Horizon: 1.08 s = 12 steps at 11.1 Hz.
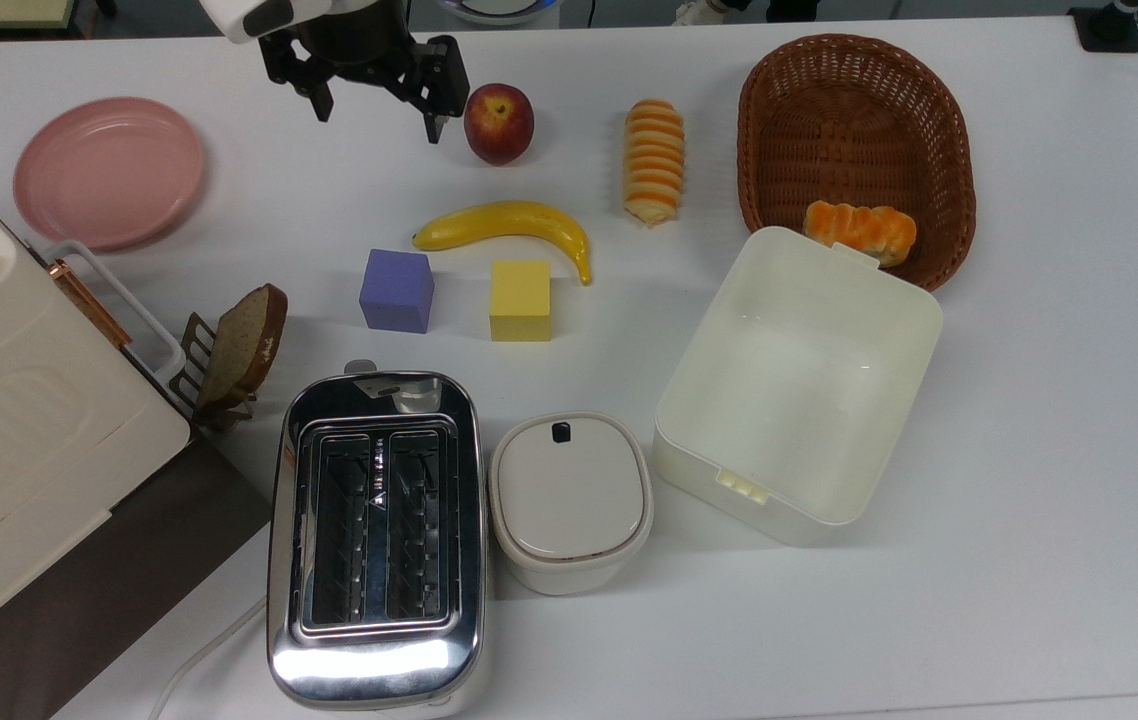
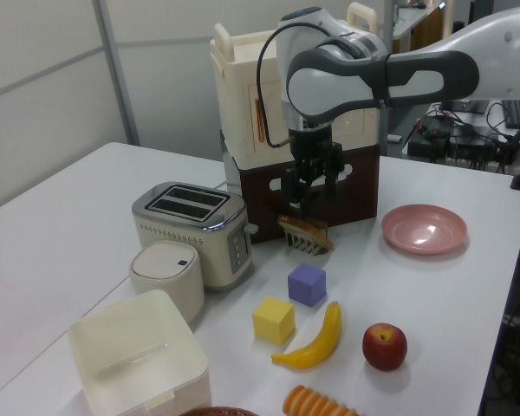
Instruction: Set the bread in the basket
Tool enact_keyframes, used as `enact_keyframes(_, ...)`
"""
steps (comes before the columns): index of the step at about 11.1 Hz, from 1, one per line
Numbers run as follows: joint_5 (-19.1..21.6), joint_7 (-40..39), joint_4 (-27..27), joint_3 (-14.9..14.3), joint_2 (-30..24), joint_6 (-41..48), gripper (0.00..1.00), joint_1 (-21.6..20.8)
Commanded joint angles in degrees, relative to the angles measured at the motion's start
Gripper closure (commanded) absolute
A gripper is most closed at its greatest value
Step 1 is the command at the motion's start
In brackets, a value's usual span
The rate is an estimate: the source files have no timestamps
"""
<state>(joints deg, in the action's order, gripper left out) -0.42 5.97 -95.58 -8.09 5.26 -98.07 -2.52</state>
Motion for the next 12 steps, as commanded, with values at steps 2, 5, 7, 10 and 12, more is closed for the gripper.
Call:
enact_keyframes(2, 0.95, -3.76, -1.45, 0.44, -0.6, 2.7, 0.0, -0.12)
enact_keyframes(5, 0.95, -5.27, -2.33, 0.61, -0.51, 4.03, 0.0, -0.38)
enact_keyframes(7, 0.95, -5.27, -3.47, 0.7, -0.6, 4.12, 0.0, -0.56)
enact_keyframes(10, 0.77, -5.45, -6.19, 2.19, -0.6, 4.03, 0.0, -0.65)
enact_keyframes(12, 0.25, -5.71, -8.73, 3.77, -0.33, 3.59, 0.0, -0.74)
